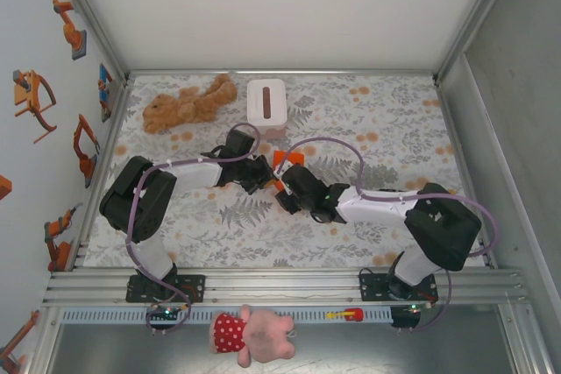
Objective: Fold a paper plane with a square sheet of paper (pick it up from the middle)
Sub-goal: Third fold the triangle at the center of the table.
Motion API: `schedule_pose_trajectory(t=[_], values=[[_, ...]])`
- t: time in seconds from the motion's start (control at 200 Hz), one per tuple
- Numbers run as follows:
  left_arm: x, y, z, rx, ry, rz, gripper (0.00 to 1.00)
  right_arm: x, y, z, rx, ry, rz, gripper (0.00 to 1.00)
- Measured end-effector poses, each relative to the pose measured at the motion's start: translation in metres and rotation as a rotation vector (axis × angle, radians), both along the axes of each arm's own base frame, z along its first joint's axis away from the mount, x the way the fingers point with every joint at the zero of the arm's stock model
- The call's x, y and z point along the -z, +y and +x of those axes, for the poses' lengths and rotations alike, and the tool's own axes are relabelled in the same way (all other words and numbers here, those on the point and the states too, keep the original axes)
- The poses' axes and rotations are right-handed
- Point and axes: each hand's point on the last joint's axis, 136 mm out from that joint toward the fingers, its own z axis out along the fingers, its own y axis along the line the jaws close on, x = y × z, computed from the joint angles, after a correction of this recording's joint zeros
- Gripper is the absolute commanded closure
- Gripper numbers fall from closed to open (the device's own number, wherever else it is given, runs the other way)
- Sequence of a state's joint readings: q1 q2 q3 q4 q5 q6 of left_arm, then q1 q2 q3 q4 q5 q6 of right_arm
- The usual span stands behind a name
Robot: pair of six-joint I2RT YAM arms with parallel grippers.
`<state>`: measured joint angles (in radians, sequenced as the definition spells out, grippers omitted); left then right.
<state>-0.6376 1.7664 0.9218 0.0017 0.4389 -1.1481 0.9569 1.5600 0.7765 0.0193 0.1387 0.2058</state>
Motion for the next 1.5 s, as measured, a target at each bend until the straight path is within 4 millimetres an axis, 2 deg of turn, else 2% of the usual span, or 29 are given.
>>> schedule_pose_trajectory(t=[0.075,0.3,0.371,0.436,0.566,0.691,0.866,1.012,1.107,1.352,1.497], values=[[0.0,0.0,0.0,0.0,0.0,0.0,1.0,0.004,0.001,-0.001,-0.005,0.011,-0.006,0.67],[0.0,0.0,0.0,0.0,0.001,0.001,0.99,0.01,0.001,-0.003,-0.01,0.026,-0.012,0.8],[0.0,0.0,0.0,0.0,0.002,0.002,0.93,0.01,0.001,-0.002,-0.009,0.027,-0.012,0.9],[0.001,0.001,-0.001,-0.001,0.004,0.004,0.82,0.01,0.001,-0.003,-0.01,0.034,-0.007,1.0],[0.0,0.01,-0.003,-0.008,0.004,0.043,0.7,0.008,0.005,-0.005,-0.032,0.066,0.018,1.0],[-0.008,0.029,0.0,-0.035,-0.024,0.098,0.65,0.008,0.012,-0.013,-0.076,0.111,0.051,1.0],[-0.035,0.057,0.008,-0.093,-0.114,0.129,0.65,0.013,0.023,-0.031,-0.147,0.199,0.098,1.0],[-0.05,0.056,0.013,-0.095,-0.166,0.106,0.7,0.018,0.031,-0.042,-0.175,0.271,0.14,1.0],[-0.044,0.051,0.016,-0.088,-0.159,0.096,0.74,0.019,0.037,-0.046,-0.186,0.307,0.171,1.0],[0.003,0.041,0.011,-0.05,-0.051,0.112,0.81,0.018,0.044,-0.05,-0.187,0.355,0.234,1.0],[0.018,0.033,0.011,-0.028,-0.012,0.119,0.85,0.016,0.044,-0.047,-0.172,0.368,0.261,1.0]])
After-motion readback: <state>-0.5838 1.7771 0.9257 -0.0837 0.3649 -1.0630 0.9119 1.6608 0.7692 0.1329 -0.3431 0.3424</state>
